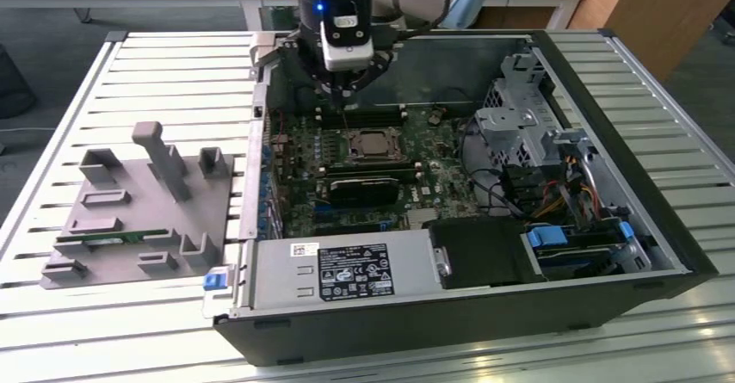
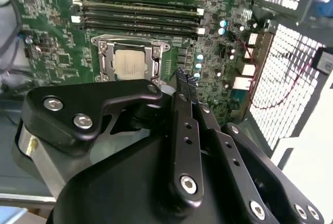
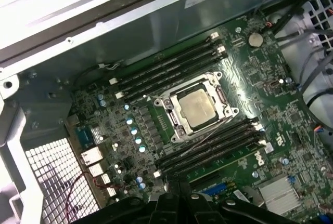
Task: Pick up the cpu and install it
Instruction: 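Close the cpu cover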
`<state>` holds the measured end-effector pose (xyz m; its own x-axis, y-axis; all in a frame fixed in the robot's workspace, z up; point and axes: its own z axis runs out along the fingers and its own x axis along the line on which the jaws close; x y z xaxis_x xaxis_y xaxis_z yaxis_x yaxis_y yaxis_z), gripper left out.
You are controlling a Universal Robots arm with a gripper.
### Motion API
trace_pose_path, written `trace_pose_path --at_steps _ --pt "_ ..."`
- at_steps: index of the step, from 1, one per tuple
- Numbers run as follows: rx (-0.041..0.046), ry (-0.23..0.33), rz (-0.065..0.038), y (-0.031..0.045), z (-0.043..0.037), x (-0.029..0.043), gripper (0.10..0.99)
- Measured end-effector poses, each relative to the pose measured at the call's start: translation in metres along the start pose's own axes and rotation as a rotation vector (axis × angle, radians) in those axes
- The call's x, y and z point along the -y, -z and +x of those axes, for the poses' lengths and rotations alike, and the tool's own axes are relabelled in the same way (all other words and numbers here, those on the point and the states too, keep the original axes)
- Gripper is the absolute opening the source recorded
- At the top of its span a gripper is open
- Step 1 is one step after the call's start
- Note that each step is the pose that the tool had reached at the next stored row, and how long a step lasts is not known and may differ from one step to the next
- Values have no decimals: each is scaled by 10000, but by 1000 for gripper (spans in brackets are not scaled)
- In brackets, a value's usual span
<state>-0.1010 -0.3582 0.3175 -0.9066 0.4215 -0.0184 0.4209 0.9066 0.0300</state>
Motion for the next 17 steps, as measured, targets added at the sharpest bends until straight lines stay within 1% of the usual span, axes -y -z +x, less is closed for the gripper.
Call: trace_pose_path --at_steps 2,7,9,10,13,15,17 --pt "-10 144 0 -26 -16 -8 106" --pt "-104 143 41 -115 -77 -52 106" --pt "-111 170 45 -147 -91 -61 106" --pt "-115 277 44 -160 -93 -62 106" --pt "-129 824 36 -211 -93 -61 106" --pt "-138 938 36 -247 -102 -68 106" --pt "-176 938 54 -283 -115 -85 106"
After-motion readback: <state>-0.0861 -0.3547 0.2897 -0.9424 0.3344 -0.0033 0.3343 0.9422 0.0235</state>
